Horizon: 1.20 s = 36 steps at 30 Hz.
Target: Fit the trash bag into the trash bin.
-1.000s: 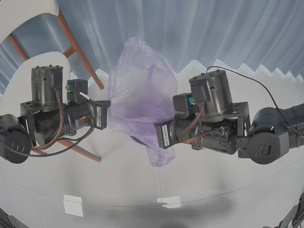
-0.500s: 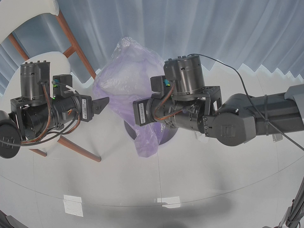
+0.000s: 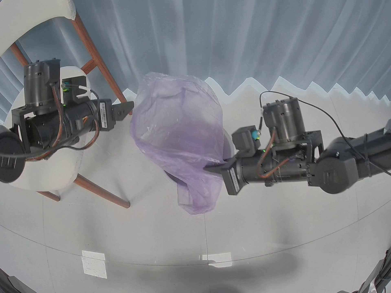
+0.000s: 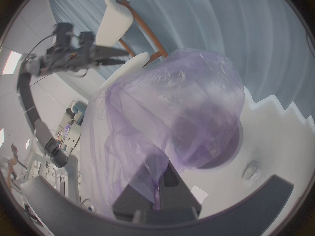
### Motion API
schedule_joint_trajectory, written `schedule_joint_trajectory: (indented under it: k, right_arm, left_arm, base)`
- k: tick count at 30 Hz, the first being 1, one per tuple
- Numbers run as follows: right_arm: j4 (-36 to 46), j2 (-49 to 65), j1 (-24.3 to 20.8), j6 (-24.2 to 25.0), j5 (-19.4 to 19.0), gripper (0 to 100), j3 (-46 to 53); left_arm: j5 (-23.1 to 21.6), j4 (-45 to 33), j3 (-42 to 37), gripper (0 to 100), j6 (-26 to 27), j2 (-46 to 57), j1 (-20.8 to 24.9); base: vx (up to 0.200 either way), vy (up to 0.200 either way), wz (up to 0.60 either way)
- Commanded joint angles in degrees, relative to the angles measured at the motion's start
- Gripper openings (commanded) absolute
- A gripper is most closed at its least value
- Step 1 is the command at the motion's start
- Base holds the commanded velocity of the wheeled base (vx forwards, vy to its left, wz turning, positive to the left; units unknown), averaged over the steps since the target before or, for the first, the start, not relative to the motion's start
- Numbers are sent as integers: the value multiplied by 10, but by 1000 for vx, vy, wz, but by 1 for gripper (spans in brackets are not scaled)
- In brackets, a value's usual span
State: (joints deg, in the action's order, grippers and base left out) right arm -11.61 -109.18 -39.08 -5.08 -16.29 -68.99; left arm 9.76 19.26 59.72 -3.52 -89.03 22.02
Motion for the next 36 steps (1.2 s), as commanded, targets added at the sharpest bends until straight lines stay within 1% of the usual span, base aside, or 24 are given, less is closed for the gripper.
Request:
schedule_joint_trajectory:
  k: [1,2,3,5,7,13,14,15,16,20,22,25,27,28,30,34,35,36]
  right_arm:
    - [-98,116,38,-41,-54,0,174]
    - [-100,116,38,-41,-54,0,176]
    - [-122,116,47,-41,-54,0,188]
    - [-150,121,53,-40,-54,0,201]
    - [-150,132,57,-36,-54,0,202]
    - [-149,163,59,-4,-52,0,208]
    - [-149,163,59,-4,-52,0,208]
    - [-149,168,59,1,-46,0,211]
    - [-149,168,59,1,-45,0,211]
    - [-148,179,54,1,-44,0,218]
    - [-148,179,53,0,-44,0,227]
    - [-150,180,54,0,-44,0,236]
    - [-149,185,53,0,-44,0,240]
    - [-149,185,53,0,-44,0,240]
    - [-149,186,48,0,-44,0,243]
    - [-150,186,41,0,-40,0,243]
    - [-150,186,41,0,-40,0,243]
    - [-150,186,40,0,-39,0,243]
  left_arm:
    - [-7,-21,130,100,-60,-85,-51]
    - [-7,-21,131,100,-60,-87,-52]
    - [-12,-22,145,100,-59,-98,-65]
    - [-44,-22,165,100,-57,-119,-88]
    - [-68,-22,169,100,-56,-127,-94]
    - [-131,-63,158,100,-57,-134,-89]
    - [-131,-63,158,100,-57,-134,-89]
    - [-145,-74,160,100,-57,-142,-89]
    - [-146,-74,161,100,-58,-143,-88]
    - [-186,-73,166,100,-60,-163,-82]
    - [-207,-73,184,100,-66,-176,-80]
    - [-220,-73,212,100,-88,-186,-80]
    - [-235,-76,245,100,-110,-197,-84]
    - [-235,-76,247,100,-110,-198,-84]
    - [-237,-78,281,100,-126,-212,-89]
    - [-238,-96,318,100,-155,-218,-91]
    - [-238,-96,318,100,-155,-218,-91]
    - [-240,-110,333,100,-173,-222,-87]
  base:
    - [0,0,0]
    - [0,0,0]
    - [0,0,0]
    - [0,0,0]
    - [0,0,0]
    - [0,0,0]
    - [0,0,0]
    - [0,0,0]
    - [0,0,0]
    - [0,0,0]
    - [0,0,0]
    - [0,0,0]
    - [0,0,0]
    - [0,0,0]
    - [0,0,0]
    - [0,0,0]
    - [0,0,0]
    - [0,0,0]
